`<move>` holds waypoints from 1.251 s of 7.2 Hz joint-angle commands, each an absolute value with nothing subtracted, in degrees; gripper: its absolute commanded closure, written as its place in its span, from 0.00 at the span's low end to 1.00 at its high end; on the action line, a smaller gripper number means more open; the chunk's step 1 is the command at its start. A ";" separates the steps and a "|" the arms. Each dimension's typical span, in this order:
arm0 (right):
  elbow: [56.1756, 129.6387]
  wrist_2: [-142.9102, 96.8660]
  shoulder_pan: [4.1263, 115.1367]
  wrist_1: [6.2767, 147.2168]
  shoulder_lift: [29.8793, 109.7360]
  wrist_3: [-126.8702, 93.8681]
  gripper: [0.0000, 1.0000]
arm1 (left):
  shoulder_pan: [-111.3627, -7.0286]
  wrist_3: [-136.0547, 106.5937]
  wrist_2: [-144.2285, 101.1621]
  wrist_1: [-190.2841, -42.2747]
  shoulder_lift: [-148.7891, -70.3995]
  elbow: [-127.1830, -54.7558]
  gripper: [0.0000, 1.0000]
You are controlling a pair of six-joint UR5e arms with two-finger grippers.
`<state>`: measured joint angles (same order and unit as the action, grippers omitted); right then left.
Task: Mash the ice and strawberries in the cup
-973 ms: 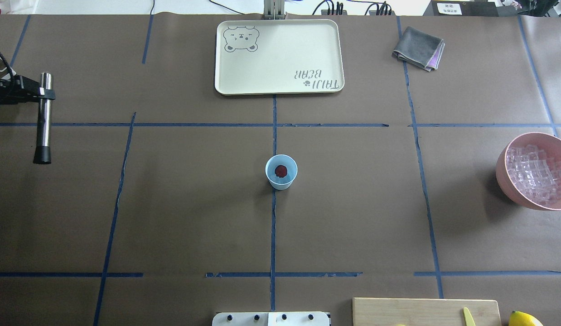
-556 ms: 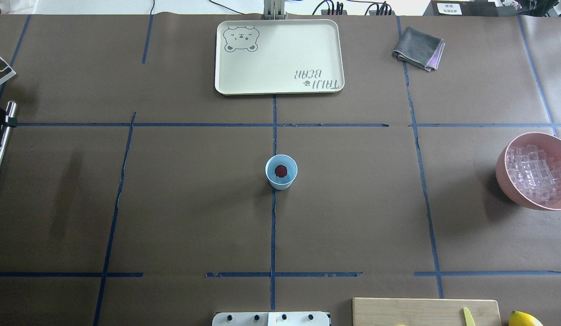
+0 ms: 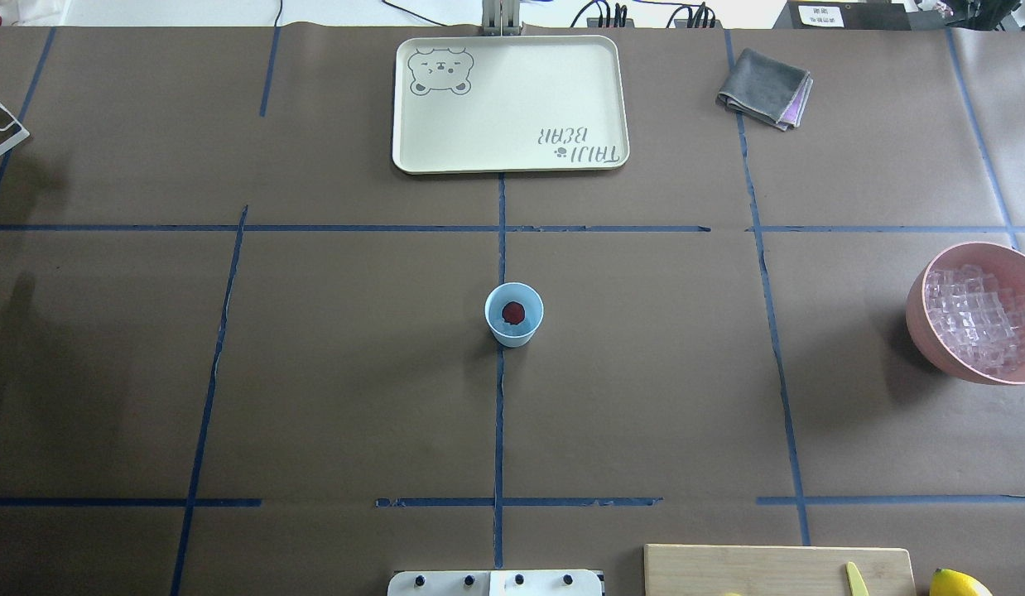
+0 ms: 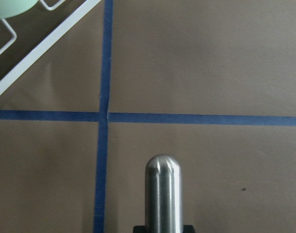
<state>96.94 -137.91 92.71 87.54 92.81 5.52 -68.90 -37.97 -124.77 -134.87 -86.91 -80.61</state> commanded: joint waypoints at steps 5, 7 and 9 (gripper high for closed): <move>96.86 -137.72 92.46 87.45 92.81 5.54 0.01 | -65.30 -38.58 -124.45 -135.35 -86.75 -80.51 0.98; 96.94 -137.72 92.46 87.45 92.81 5.54 0.01 | -65.22 -37.97 -124.45 -135.52 -86.57 -80.51 0.01; 96.94 -137.72 92.37 87.54 92.81 5.54 0.01 | -65.30 -37.88 -124.45 -136.41 -86.13 -80.33 0.00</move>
<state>96.93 -137.73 92.44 87.48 92.81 5.54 -65.26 -37.98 -124.45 -136.14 -86.36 -80.39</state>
